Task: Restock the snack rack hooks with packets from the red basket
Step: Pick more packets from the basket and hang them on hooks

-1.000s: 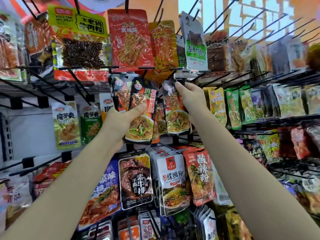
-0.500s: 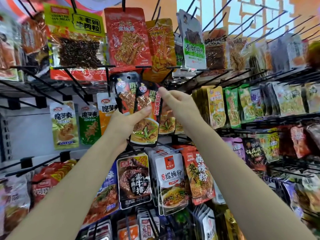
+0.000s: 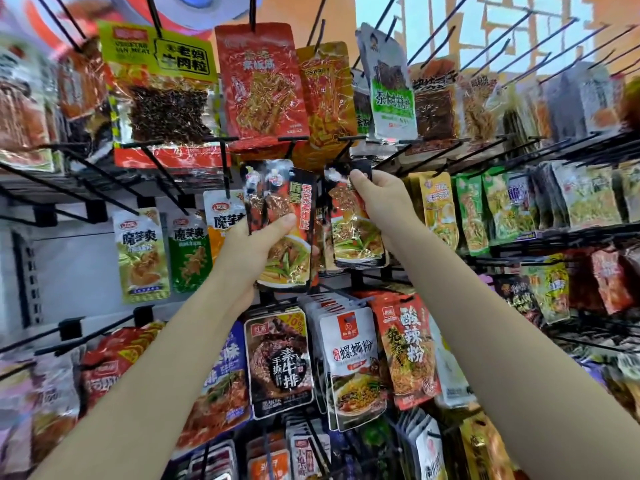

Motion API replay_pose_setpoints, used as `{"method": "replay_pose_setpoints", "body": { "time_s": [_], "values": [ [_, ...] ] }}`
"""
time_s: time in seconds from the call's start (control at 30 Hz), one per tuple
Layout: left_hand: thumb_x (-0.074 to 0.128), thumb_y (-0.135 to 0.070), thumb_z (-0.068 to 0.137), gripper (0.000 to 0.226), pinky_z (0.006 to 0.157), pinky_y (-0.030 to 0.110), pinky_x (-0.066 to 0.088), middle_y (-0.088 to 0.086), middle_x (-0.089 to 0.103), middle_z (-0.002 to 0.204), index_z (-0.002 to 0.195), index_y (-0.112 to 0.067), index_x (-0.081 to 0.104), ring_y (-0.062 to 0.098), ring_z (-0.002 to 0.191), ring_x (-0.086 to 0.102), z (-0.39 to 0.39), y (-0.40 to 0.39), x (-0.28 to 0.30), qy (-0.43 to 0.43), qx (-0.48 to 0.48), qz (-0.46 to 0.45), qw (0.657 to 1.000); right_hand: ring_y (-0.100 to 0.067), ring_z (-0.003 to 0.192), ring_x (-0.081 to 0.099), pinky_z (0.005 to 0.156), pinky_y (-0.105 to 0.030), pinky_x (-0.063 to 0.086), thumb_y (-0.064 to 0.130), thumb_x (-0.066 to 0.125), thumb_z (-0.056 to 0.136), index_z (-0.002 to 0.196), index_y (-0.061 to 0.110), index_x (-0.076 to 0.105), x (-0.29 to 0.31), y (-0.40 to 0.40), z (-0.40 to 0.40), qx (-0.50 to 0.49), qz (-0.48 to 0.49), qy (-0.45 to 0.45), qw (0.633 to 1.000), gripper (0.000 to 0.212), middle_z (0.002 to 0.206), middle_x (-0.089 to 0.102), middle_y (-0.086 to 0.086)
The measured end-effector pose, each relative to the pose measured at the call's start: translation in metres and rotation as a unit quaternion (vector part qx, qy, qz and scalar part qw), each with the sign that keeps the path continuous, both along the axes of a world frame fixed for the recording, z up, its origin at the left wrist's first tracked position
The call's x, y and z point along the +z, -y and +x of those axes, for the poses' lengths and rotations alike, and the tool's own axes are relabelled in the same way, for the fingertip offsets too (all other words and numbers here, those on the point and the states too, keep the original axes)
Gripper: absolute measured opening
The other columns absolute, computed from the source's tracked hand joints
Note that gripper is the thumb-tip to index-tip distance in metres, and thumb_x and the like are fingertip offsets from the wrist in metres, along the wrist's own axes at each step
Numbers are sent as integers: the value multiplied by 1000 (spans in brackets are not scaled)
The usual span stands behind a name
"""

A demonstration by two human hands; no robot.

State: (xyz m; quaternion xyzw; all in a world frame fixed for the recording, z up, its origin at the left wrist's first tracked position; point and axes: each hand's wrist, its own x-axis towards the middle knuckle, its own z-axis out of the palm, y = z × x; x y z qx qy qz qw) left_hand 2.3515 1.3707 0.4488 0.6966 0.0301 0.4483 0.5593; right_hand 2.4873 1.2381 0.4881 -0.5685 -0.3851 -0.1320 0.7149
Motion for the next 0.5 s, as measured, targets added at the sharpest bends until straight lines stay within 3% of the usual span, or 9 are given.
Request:
{"method": "replay_pose_setpoints", "body": {
  "time_s": [0.07, 0.1, 0.17, 0.2, 0.27, 0.33, 0.43, 0.5],
  "values": [
    [80, -24, 85, 29, 85, 46, 60, 6, 77, 95, 109, -12, 69, 33, 97, 73, -1, -2, 1, 4, 0, -1, 1000, -27, 79, 52, 72, -38, 41, 31, 59, 101, 114, -13, 58, -3, -1, 1, 0, 11, 1, 1000, 46, 92, 56, -31],
    [84, -31, 79, 48, 88, 47, 59, 8, 76, 103, 118, -10, 66, 32, 102, 72, -3, -1, 1, 7, -3, -1, 1000, -28, 80, 56, 72, -39, 43, 28, 61, 100, 118, -14, 55, -5, 0, 1, 3, 14, 2, 1000, 47, 94, 58, -30],
    [95, -52, 57, 93, 97, 52, 55, 12, 70, 124, 132, -11, 59, 33, 116, 67, -3, -1, 0, 14, -8, 0, 1000, -15, 65, 51, 64, -31, 41, 26, 62, 99, 103, -9, 59, -6, -1, 3, 9, 18, 7, 1000, 36, 76, 50, -14],
    [97, -57, 49, 102, 98, 53, 54, 13, 67, 128, 133, -13, 59, 33, 118, 65, -1, -5, -1, 12, -8, -2, 1000, -8, 53, 43, 57, -25, 36, 25, 61, 100, 91, 1, 58, -6, -2, 4, 7, 21, 6, 1000, 26, 68, 43, -6],
    [95, -48, 59, 80, 94, 49, 57, 11, 70, 122, 124, -15, 62, 30, 110, 69, -5, 0, 1, 8, -10, -5, 1000, -5, 43, 29, 44, -19, 25, 26, 58, 101, 79, 11, 47, -7, -3, 9, 3, 26, 2, 1000, 29, 61, 30, 3],
    [87, -31, 76, 50, 89, 44, 59, 10, 73, 114, 116, -17, 61, 29, 103, 72, -7, 3, 0, 7, -14, -14, 1000, -8, 46, 27, 43, -19, 22, 28, 56, 102, 73, 13, 40, -8, -3, 12, 1, 30, -1, 1000, 36, 60, 27, 2],
    [84, -25, 81, 36, 82, 39, 59, 8, 73, 111, 105, -23, 57, 27, 99, 72, -3, 1, -1, 20, -17, -23, 999, -9, 53, 30, 48, -19, 26, 31, 55, 102, 79, 11, 44, -9, -2, 14, 2, 47, 1, 999, 33, 63, 31, 2],
    [85, -27, 79, 39, 83, 37, 57, 9, 68, 118, 98, -28, 52, 26, 104, 70, -1, 0, -1, 28, -17, -29, 999, -10, 54, 31, 47, -18, 26, 32, 55, 102, 81, 11, 45, -7, -1, 15, -3, 50, 3, 999, 32, 63, 32, 3]
  ]
}}
